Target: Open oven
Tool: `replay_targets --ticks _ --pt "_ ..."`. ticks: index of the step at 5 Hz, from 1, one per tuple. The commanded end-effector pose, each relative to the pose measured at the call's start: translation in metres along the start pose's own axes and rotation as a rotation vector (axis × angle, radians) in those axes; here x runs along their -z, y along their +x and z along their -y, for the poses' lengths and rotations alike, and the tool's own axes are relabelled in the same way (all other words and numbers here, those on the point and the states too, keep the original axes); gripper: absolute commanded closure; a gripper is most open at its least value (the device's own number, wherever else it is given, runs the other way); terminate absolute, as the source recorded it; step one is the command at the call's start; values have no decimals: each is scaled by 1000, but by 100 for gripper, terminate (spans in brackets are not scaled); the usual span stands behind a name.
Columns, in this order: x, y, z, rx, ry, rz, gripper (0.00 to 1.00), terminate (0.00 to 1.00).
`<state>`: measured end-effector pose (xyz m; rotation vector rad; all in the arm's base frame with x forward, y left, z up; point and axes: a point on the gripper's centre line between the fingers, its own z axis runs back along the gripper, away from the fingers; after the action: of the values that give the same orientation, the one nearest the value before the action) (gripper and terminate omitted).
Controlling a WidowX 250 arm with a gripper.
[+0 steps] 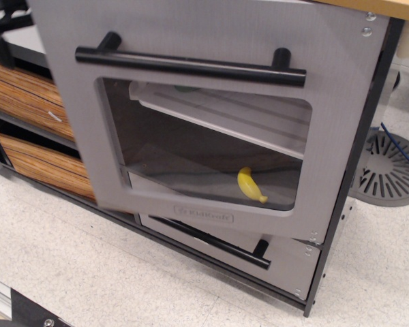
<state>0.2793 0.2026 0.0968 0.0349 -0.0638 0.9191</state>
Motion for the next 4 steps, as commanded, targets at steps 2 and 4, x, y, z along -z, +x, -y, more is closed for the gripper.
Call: replay_targets --ticks 2,4 --pt "-29 -58 -17 274 -26 36 0 0" --pt "-15 -126 45 146 -137 -107 0 0"
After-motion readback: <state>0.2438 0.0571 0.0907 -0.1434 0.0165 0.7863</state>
